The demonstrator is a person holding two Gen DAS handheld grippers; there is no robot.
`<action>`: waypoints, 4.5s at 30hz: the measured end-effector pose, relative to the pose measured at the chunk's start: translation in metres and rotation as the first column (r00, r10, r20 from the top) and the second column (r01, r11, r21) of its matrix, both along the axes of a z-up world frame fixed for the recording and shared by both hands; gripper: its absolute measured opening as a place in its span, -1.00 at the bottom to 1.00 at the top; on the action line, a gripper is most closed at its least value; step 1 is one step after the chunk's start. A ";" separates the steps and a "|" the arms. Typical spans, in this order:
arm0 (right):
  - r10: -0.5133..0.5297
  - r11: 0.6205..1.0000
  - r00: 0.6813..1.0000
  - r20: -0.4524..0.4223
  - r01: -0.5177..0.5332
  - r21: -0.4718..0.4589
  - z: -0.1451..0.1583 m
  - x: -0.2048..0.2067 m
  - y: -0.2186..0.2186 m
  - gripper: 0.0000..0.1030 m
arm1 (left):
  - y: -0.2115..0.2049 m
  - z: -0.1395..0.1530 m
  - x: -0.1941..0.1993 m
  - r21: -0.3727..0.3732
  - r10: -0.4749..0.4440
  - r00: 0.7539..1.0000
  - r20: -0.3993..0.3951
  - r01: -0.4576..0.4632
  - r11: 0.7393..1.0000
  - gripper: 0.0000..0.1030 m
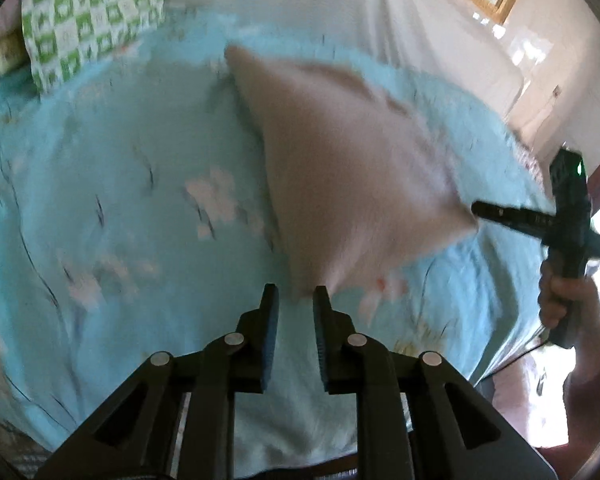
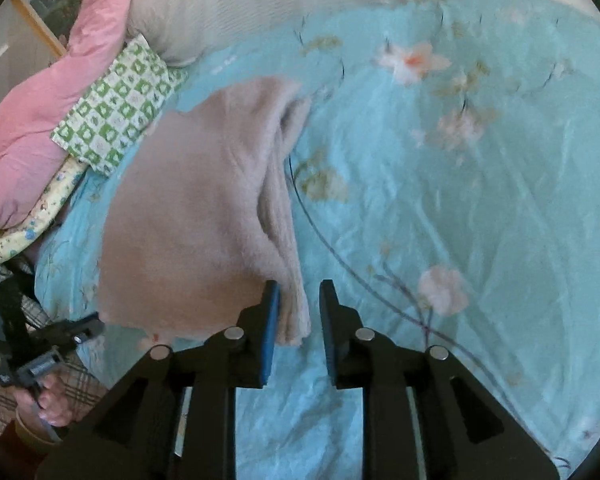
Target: Fold small clothes
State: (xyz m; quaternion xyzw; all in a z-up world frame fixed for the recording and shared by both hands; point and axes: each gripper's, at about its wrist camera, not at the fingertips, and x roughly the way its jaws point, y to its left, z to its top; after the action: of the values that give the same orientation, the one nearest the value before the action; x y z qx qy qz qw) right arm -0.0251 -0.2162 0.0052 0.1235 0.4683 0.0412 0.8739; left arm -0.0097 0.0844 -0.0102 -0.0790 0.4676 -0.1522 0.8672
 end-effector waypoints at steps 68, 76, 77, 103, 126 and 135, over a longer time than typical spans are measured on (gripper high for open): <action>0.037 0.998 0.998 0.049 -0.039 0.058 0.005 -0.040 0.043 -0.22 | -0.004 -0.010 -0.018 -0.053 0.044 0.999 -0.019 -0.045 0.998 -0.01; 0.076 0.997 0.993 0.092 -0.074 -0.026 0.006 -0.059 0.058 0.32 | -0.004 0.000 -0.039 0.028 0.066 0.996 0.054 -0.068 0.997 0.42; 0.088 0.995 0.991 0.103 -0.084 -0.045 0.006 -0.065 0.061 0.35 | -0.005 0.000 -0.042 0.037 0.066 0.996 0.061 -0.069 0.997 0.44; 0.177 0.975 0.970 0.166 -0.150 -0.162 0.020 -0.059 0.088 0.92 | -0.008 0.015 -0.041 0.194 0.105 0.984 0.143 -0.132 0.972 0.66; 0.222 0.962 0.970 0.098 -0.202 -0.182 0.004 0.021 0.100 0.98 | -0.024 -0.011 0.038 0.319 0.131 0.990 0.051 -0.141 0.937 0.70; 0.225 0.960 0.973 0.054 -0.212 -0.186 0.006 0.041 0.101 0.98 | -0.025 0.000 0.048 0.350 0.139 0.989 0.055 -0.149 0.925 0.73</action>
State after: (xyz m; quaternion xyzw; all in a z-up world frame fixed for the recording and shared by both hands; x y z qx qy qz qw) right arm 0.0160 -0.1153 0.0113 -0.0094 0.4477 0.0998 0.8885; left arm 0.0385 0.0593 -0.0103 0.0462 0.4674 -0.0028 0.8828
